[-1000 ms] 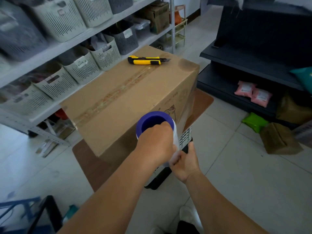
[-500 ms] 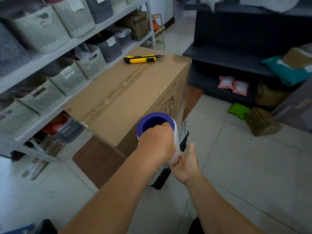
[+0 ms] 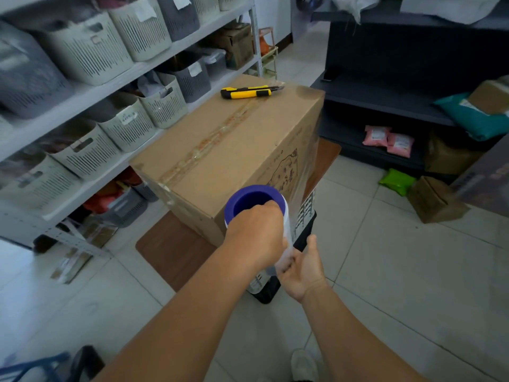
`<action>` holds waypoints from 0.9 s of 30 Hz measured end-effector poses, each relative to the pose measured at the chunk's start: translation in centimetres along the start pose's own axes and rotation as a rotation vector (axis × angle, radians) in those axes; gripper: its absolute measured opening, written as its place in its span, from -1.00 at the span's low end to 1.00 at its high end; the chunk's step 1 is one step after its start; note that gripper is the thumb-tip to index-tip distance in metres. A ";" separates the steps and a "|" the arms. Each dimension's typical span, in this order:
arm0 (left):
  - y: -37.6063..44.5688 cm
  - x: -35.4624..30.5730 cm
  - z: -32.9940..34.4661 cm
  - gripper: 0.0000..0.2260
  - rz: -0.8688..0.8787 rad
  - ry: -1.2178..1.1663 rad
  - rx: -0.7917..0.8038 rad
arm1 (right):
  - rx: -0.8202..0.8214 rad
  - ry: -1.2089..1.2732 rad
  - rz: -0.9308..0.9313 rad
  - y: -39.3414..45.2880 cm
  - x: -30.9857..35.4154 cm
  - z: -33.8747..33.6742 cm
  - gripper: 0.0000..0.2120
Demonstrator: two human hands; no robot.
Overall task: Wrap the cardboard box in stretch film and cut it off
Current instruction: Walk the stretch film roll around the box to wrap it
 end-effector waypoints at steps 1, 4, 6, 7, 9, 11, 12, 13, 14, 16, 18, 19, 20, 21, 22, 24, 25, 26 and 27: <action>-0.1 0.1 0.0 -0.72 -0.006 -0.002 -0.002 | 0.004 -0.003 0.007 0.0 -0.1 0.1 -0.33; -0.4 0.7 0.2 -0.74 -0.034 -0.015 -0.006 | 0.009 -0.016 0.014 -0.3 -0.6 0.2 -0.31; -0.7 1.0 0.3 -0.74 -0.045 -0.016 -0.016 | 0.012 -0.022 0.019 -0.5 -0.9 0.3 -0.31; -0.9 1.2 0.3 -0.74 -0.045 -0.017 -0.025 | 0.016 -0.030 0.020 -0.7 -1.0 0.3 -0.31; -1.3 1.5 0.4 -0.75 -0.035 -0.023 -0.039 | 0.025 -0.028 0.023 -1.3 -1.2 0.6 -0.31; -1.7 1.9 0.5 -0.74 -0.022 -0.030 -0.036 | 0.028 -0.007 0.011 -1.8 -1.6 0.8 -0.32; -1.8 2.2 0.6 -0.74 -0.016 -0.029 -0.031 | 0.024 -0.003 0.002 -2.0 -1.9 0.9 -0.33; -2.1 2.4 0.6 -0.74 -0.010 -0.025 -0.024 | 0.018 0.003 -0.006 -2.3 -2.2 0.9 -0.33; -2.3 2.7 0.7 -0.75 -0.006 -0.021 -0.019 | 0.012 0.011 -0.014 -2.4 -2.6 0.9 -0.33; -2.8 3.4 0.8 -0.76 -0.001 -0.015 -0.011 | -0.001 0.019 -0.029 -2.8 -3.6 1.0 -0.33; -3.3 4.3 0.9 -0.75 0.006 -0.016 -0.001 | -0.007 0.031 -0.033 -3.0 -4.6 1.1 -0.32; -3.4 4.8 1.0 -0.75 0.010 -0.018 0.004 | -0.009 0.042 -0.030 -3.0 -5.2 1.2 -0.32; -3.5 5.3 1.1 -0.76 0.014 -0.018 0.010 | -0.013 0.052 -0.029 -3.0 -5.7 1.2 -0.32; -3.7 5.8 1.1 -0.76 0.015 -0.016 0.017 | -0.017 0.059 -0.031 -2.9 -6.2 1.2 -0.32; -3.8 6.2 1.2 -0.76 0.014 -0.012 0.025 | -0.021 0.059 -0.035 -2.9 -6.7 1.1 -0.32; -4.0 7.0 1.4 -0.76 0.008 -0.015 0.031 | -0.025 0.053 -0.036 -2.7 -7.6 1.1 -0.34; -4.2 7.3 1.4 -0.76 0.006 -0.019 0.031 | -0.027 0.054 -0.031 -2.7 -8.0 1.1 -0.34; -4.3 7.6 1.5 -0.75 0.007 -0.024 0.030 | -0.027 0.055 -0.025 -2.5 -8.4 1.1 -0.33; -4.4 7.9 1.6 -0.75 0.010 -0.027 0.030 | -0.028 0.054 -0.020 -2.4 -8.8 1.1 -0.33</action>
Point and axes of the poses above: each hand's wrist, its own y-axis towards the middle knuckle, its own z-axis out of the palm, x = y × z, the point moved 1 cm from there along y, towards the middle knuckle, and after that the axes turned 9 degrees about -z, right-handed, at the moved point
